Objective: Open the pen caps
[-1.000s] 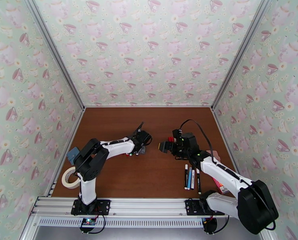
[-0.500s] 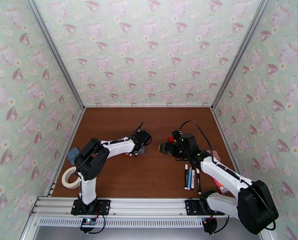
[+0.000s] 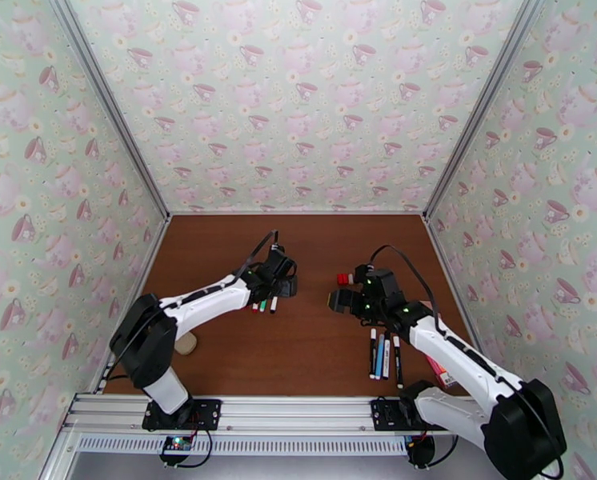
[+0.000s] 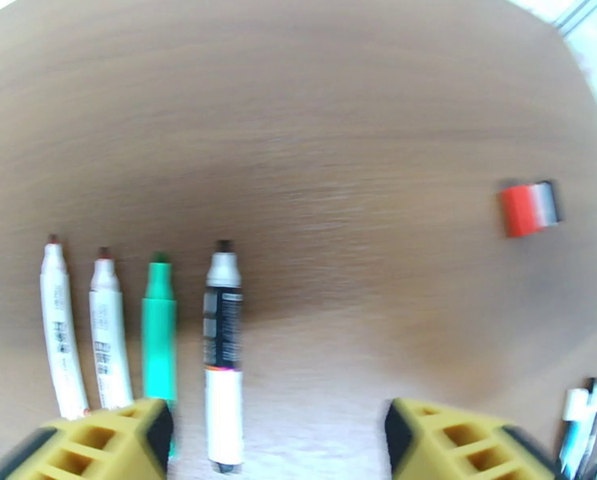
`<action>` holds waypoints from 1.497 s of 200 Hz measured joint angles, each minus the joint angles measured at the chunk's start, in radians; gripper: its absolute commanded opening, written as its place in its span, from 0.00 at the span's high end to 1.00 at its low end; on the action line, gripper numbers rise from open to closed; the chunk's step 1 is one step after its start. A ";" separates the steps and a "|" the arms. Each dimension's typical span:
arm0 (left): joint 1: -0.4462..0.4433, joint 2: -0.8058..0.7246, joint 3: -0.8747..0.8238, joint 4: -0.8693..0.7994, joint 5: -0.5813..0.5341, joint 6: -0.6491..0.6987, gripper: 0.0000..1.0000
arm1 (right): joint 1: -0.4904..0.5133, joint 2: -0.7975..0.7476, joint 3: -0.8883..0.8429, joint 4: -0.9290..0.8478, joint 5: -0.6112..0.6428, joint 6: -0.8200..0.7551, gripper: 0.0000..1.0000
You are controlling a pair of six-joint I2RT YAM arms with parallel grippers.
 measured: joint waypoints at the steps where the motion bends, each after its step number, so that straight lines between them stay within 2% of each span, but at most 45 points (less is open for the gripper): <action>1: 0.000 -0.002 -0.002 0.003 0.005 0.000 0.00 | 0.000 -0.002 0.000 -0.005 0.005 0.000 0.21; 58: 0.000 -0.126 -0.179 0.266 0.262 0.027 0.00 | 0.000 -0.062 -0.048 -0.184 0.148 0.059 0.50; 101: -0.013 -0.165 -0.239 0.407 0.366 0.026 0.00 | 0.000 0.009 -0.058 -0.232 0.225 0.079 0.60; 138: -0.018 -0.203 -0.290 0.474 0.417 0.023 0.00 | 0.000 0.045 -0.058 -0.237 0.267 0.087 0.62; 206: -0.023 -0.246 -0.328 0.533 0.387 -0.008 0.00 | -0.028 0.140 -0.058 -0.233 0.298 0.078 0.64; 267: 0.032 -0.248 -0.397 0.622 0.394 -0.069 0.00 | -0.067 0.181 -0.060 -0.185 0.303 0.061 0.67; 299: 0.033 -0.248 -0.397 0.636 0.418 -0.079 0.00 | -0.074 0.204 -0.076 -0.153 0.295 0.051 0.70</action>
